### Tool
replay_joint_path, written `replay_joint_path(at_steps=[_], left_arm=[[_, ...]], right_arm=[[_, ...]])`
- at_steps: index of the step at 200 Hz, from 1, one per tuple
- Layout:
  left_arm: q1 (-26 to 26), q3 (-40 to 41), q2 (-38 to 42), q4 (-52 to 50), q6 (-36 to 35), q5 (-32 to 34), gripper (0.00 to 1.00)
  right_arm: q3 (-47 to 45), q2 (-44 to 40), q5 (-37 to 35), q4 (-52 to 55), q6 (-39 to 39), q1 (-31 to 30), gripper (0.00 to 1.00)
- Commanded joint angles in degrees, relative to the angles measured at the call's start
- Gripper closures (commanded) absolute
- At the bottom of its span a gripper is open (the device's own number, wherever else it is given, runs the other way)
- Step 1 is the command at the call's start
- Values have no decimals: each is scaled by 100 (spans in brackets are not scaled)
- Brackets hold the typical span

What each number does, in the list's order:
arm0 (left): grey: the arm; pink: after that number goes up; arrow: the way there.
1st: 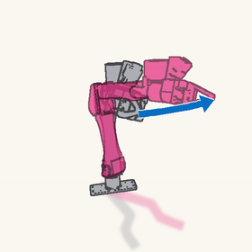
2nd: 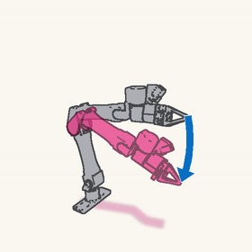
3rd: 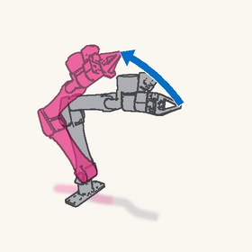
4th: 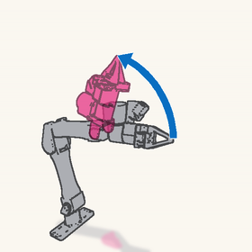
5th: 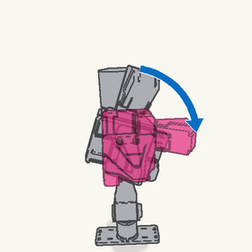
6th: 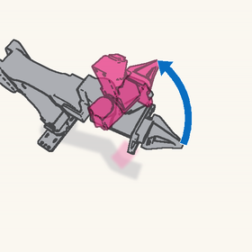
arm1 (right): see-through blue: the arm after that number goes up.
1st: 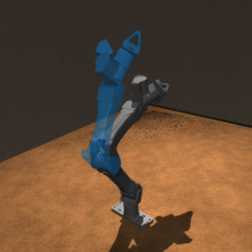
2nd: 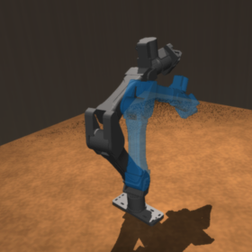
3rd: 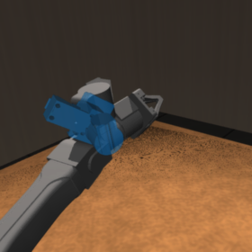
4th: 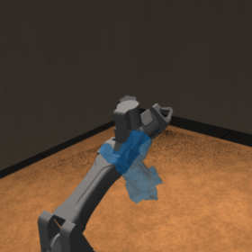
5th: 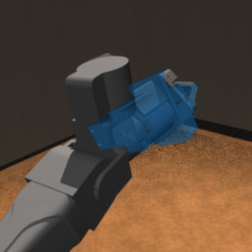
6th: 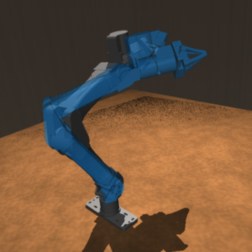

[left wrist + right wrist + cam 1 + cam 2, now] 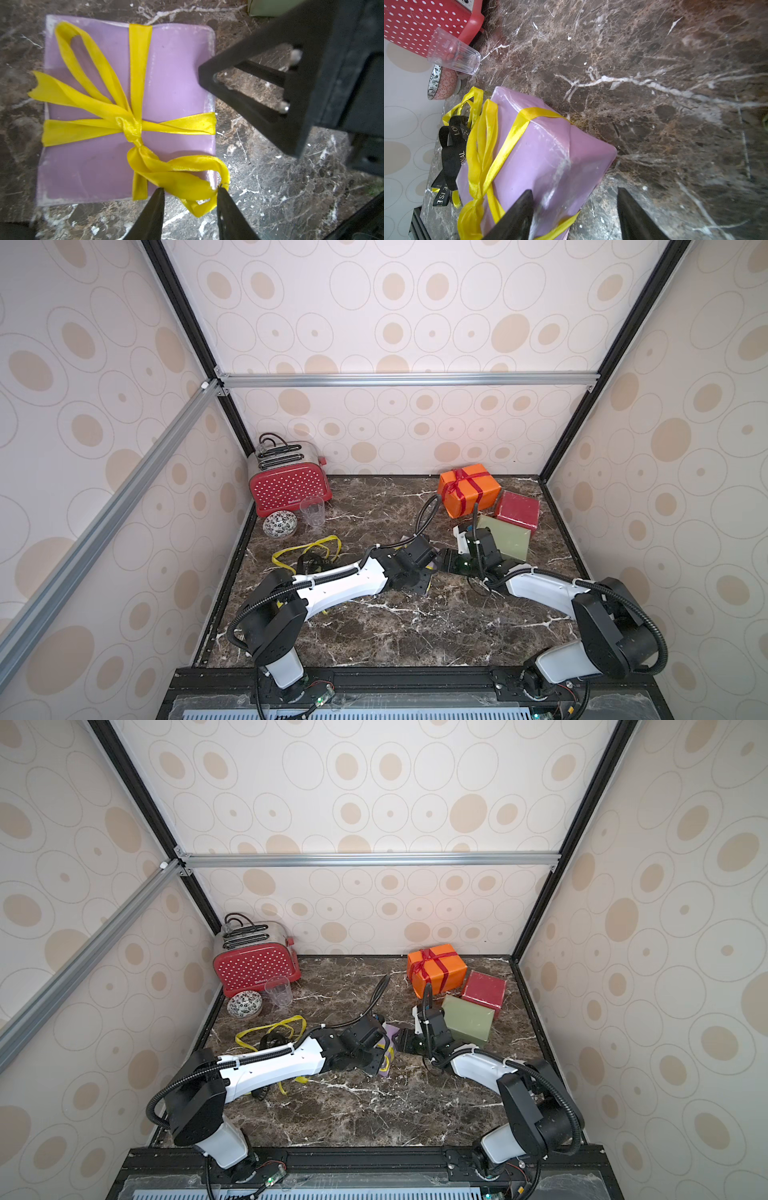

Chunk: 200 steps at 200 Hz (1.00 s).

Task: Untie the ribbon bows on the gift boxes
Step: Untie the ribbon from the gift box.

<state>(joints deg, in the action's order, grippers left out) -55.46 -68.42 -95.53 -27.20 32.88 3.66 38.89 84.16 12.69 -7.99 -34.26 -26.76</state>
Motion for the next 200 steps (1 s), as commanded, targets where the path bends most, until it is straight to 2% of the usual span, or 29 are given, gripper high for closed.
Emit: replay_joint_path(at_steps=[1, 37, 104, 200], left_arm=[[-123, -283, -125, -267, -98, 380, 58], [-189, -385, -274, -249, -161, 293, 59], [-206, -376, -238, -365, -138, 696, 81], [-208, -155, 100, -177, -76, 984, 82]], right_arm=[[83, 79, -13, 175, -25, -31, 35], [99, 78, -12, 184, -20, -31, 35], [98, 81, -12, 184, -15, -30, 35], [117, 117, 46, 184, 6, -31, 35]])
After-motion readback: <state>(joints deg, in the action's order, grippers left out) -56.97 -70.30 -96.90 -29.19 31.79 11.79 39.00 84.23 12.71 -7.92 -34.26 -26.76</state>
